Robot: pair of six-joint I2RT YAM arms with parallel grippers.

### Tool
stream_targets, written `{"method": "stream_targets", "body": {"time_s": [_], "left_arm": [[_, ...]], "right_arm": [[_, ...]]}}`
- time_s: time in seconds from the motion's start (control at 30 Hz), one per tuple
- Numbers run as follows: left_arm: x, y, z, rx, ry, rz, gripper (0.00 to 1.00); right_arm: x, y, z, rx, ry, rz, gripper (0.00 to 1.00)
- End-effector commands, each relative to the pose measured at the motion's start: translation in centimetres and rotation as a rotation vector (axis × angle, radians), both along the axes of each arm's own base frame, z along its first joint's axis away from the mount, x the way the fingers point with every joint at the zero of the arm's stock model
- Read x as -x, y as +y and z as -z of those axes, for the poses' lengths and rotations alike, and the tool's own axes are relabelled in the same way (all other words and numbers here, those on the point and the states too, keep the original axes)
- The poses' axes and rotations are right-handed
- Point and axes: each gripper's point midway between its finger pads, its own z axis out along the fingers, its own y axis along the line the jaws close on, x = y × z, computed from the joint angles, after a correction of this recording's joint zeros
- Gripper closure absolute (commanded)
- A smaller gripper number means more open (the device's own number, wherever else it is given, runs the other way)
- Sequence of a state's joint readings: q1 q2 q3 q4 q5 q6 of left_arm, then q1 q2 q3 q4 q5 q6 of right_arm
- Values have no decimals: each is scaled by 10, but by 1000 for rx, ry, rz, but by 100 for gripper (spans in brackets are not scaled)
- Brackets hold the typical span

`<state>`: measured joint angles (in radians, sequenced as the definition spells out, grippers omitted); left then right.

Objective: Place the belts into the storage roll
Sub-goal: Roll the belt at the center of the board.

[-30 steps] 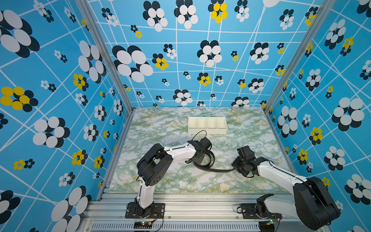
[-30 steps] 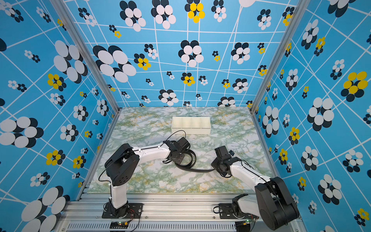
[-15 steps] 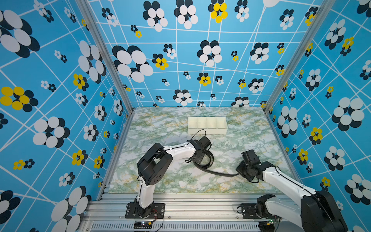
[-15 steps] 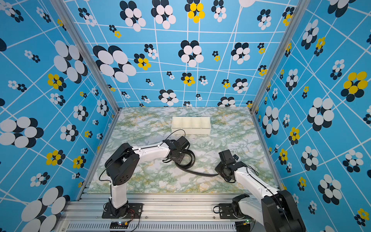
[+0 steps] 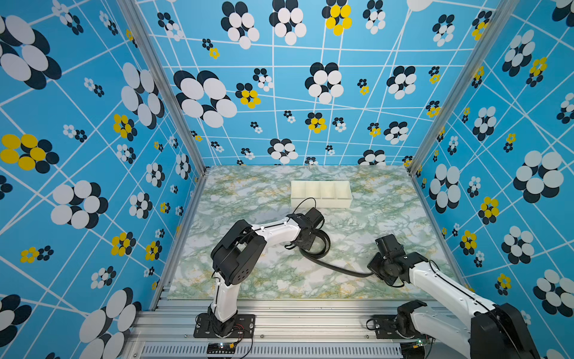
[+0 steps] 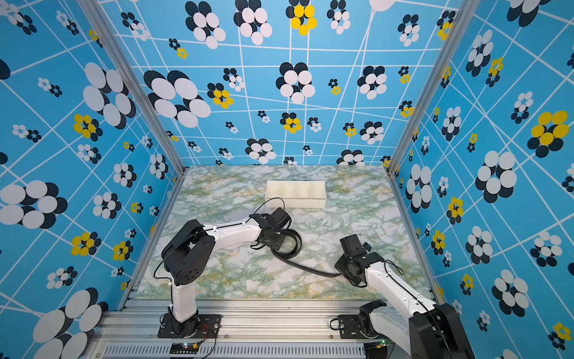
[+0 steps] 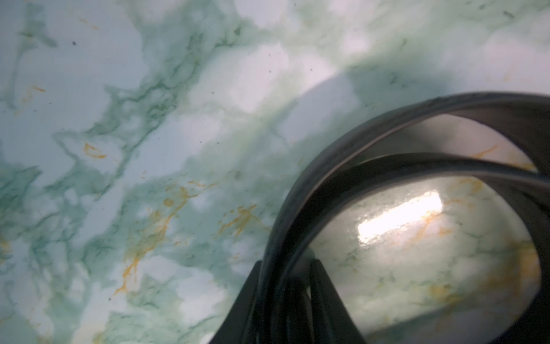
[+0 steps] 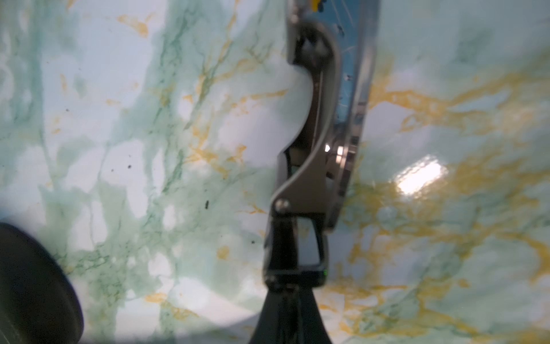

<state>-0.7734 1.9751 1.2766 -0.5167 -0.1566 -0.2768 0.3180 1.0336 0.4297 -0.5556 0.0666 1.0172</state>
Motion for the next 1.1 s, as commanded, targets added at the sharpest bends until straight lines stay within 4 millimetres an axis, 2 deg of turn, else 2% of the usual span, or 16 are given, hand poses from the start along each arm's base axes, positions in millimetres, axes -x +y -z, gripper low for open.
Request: {"method": "stream_targets", "body": {"time_s": [0.0,0.07,0.17,0.23,0.33,0.53,0.63,0.73,0.8,0.9,1.03,1.07], "left_arm": [[58,73,83,-287,288,10,71],[58,70,82,-280,288,19,71],[61,66,80,-273,289,45,82],[64,62,78,-261,289,62,85],[70,57,74,-271,270,97,86],[76,47,73,-329,221,169,89],[76,45,71,-334,209,181,90],[76,43,69,-318,198,189,90],[75,42,69,-308,188,193,90],[76,40,69,-300,187,196,90],[75,38,70,-304,192,203,90],[74,37,70,-301,190,203,90]], "right_arm": [[13,-21,-1,107,35,-7,100],[1,-19,-9,114,15,-22,100],[-22,-12,-17,119,-9,-54,100],[-44,-2,-22,110,-23,-83,100],[-79,15,-24,100,-4,-152,100],[-145,77,-23,-23,-11,-312,100],[-163,110,-31,-78,-59,-391,99],[-173,139,-39,-151,-102,-443,96],[-177,158,-43,-212,-121,-500,89],[-174,175,-39,-291,-101,-550,65],[-165,164,-48,-255,-139,-574,37],[-163,161,-51,-247,-148,-580,34]]}}
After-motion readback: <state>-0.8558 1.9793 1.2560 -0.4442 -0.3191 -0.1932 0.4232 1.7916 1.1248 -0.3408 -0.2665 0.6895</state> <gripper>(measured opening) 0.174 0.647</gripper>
